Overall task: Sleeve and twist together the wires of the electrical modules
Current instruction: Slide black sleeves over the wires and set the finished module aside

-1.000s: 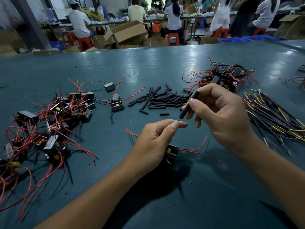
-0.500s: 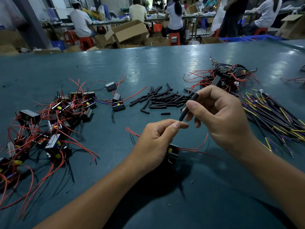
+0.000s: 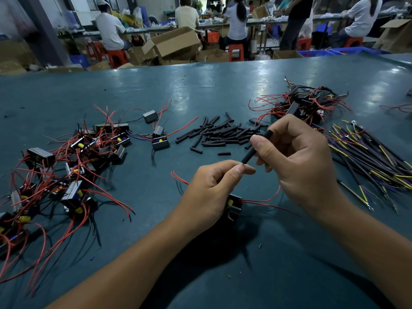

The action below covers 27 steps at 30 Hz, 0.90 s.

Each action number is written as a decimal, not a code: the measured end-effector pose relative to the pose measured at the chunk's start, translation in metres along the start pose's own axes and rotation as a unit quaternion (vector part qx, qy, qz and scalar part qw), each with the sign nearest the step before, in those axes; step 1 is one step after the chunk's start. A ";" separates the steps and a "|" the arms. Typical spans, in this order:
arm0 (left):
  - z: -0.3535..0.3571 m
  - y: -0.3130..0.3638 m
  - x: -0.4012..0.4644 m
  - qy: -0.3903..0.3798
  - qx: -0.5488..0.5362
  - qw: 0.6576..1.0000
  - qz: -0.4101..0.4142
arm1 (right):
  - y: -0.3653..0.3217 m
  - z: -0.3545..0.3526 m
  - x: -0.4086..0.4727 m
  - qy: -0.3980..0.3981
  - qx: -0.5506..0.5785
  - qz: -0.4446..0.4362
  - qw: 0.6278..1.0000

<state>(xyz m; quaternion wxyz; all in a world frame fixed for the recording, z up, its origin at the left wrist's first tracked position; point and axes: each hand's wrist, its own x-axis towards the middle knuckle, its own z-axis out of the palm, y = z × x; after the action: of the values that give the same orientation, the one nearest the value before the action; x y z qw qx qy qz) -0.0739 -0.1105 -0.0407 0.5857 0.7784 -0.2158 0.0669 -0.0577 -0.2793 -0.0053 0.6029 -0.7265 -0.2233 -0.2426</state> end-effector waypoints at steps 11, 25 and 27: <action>0.003 0.005 0.002 0.020 -0.148 0.988 -0.030 | 0.000 0.002 -0.002 -0.031 -0.012 -0.002 0.999; -0.040 0.013 0.008 -0.099 0.012 0.992 -0.083 | 0.012 0.001 0.005 -0.044 0.149 0.182 0.971; -0.043 0.014 0.007 -0.108 0.023 0.990 -0.087 | 0.010 0.001 0.005 -0.055 0.158 0.191 0.967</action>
<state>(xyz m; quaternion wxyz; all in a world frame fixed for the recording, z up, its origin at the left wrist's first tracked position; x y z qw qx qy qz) -0.0667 -0.0753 -0.0128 0.5446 0.8100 -0.2079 -0.0637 -0.0477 -0.2800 -0.0096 0.7322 -0.6633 -0.1483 -0.0443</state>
